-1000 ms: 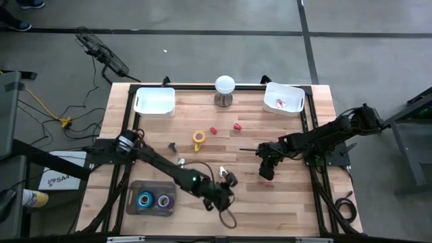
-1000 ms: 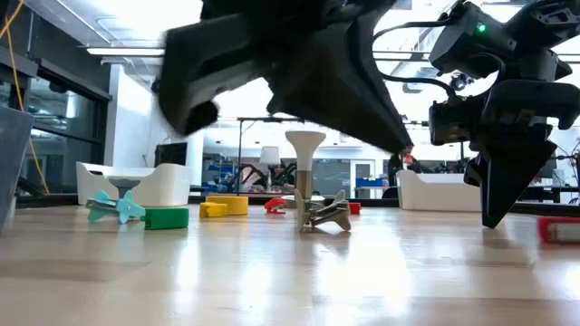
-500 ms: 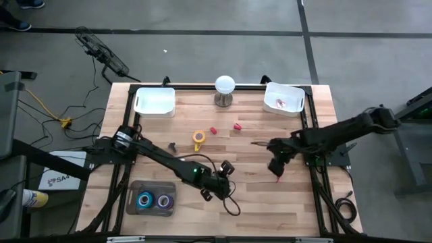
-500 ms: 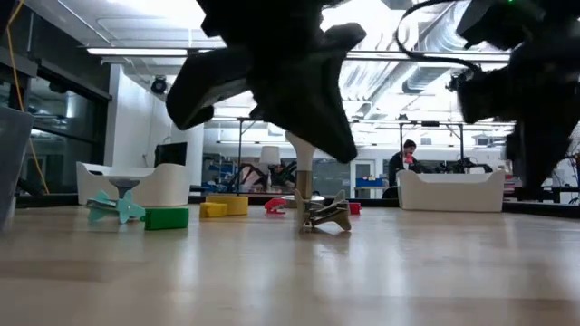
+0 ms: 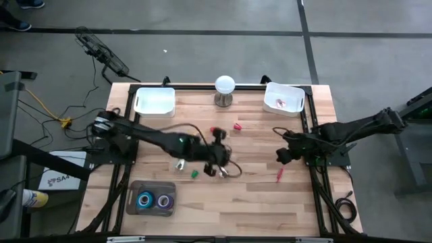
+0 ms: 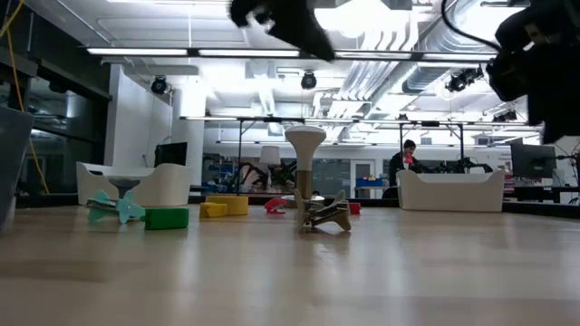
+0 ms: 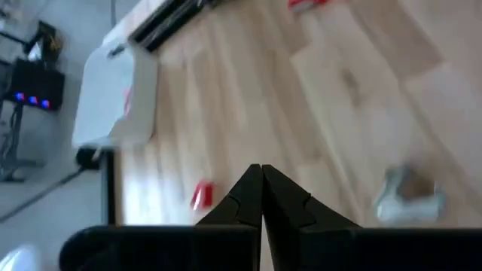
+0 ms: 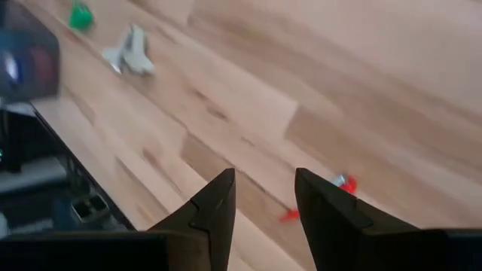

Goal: Pick and place Stapler, Stapler remover, tape
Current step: Put the bottom right red stapler into the left white bin

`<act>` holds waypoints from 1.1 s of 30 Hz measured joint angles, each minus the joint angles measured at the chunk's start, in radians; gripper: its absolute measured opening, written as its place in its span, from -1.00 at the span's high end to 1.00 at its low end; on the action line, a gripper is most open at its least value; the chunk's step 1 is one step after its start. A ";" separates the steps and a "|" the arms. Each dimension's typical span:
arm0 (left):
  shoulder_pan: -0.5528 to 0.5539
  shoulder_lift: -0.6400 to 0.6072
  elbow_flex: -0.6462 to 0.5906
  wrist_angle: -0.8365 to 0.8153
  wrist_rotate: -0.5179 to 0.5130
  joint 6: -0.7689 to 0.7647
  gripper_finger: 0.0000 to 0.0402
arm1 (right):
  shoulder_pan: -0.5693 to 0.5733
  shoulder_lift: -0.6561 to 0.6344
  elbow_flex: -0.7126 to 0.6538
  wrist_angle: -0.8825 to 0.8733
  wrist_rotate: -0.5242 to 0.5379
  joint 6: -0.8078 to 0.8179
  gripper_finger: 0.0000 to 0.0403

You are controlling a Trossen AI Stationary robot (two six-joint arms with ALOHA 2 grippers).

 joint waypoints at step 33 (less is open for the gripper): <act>0.336 -0.429 0.000 -0.361 0.034 -0.034 1.00 | 0.117 0.255 0.272 -0.427 0.060 0.247 0.90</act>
